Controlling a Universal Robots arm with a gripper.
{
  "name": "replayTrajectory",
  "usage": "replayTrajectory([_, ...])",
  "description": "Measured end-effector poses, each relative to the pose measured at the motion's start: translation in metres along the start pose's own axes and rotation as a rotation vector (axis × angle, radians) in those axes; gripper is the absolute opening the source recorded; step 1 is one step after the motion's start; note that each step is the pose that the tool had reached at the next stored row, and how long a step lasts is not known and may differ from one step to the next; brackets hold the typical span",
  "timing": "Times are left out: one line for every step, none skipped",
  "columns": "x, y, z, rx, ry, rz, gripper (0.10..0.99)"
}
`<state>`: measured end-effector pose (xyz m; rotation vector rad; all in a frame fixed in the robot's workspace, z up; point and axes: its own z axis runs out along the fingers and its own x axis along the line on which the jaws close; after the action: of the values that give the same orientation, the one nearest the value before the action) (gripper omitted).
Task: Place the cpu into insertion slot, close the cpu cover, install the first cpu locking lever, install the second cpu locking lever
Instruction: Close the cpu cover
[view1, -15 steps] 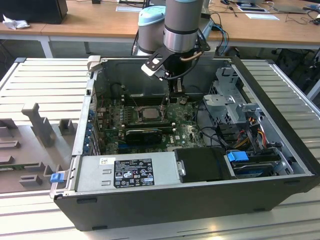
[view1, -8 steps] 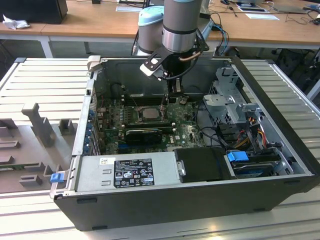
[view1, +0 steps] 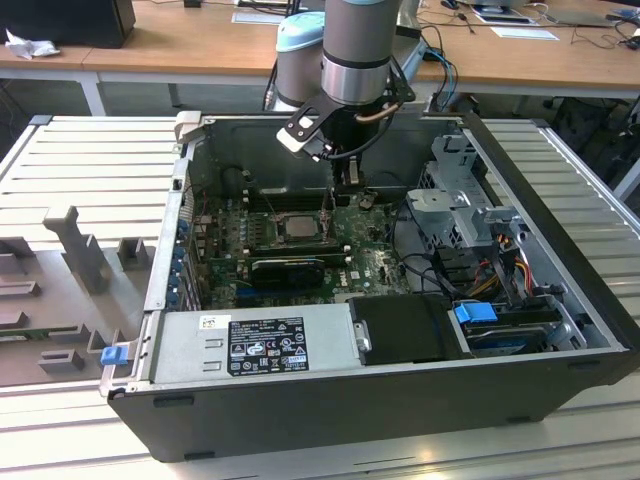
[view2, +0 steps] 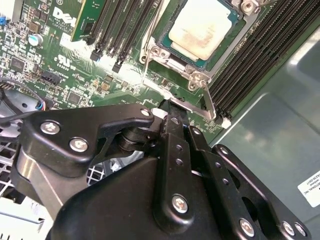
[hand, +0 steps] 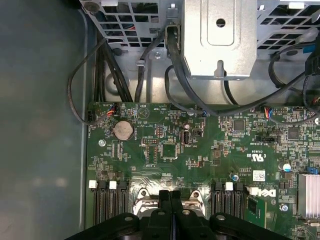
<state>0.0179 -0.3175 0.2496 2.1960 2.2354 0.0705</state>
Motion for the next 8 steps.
replayTrajectory([0.0000, -0.0005, 0.0000, 0.000, 0.0000, 0.000, 0.106])
replayTrajectory([0.0000, -0.0010, 0.0000, 0.000, 0.0000, 0.000, 0.106])
replayTrajectory([0.0000, -0.0016, 0.0000, 0.000, 0.0001, 0.000, 0.106])
replayTrajectory([0.0000, -0.0022, -0.0001, 0.000, -0.0001, 0.000, 0.106])
replayTrajectory([0.0000, -0.0027, -0.0001, 0.000, 0.0000, 0.000, 0.106])
replayTrajectory([0.0000, -0.0030, -0.0001, 0.000, 0.0001, 0.000, 0.106])
replayTrajectory([0.0001, -0.0036, -0.0001, 0.000, 0.0000, 0.000, 0.106])
replayTrajectory([0.0001, -0.0040, -0.0001, 0.000, 0.0000, 0.000, 0.106])
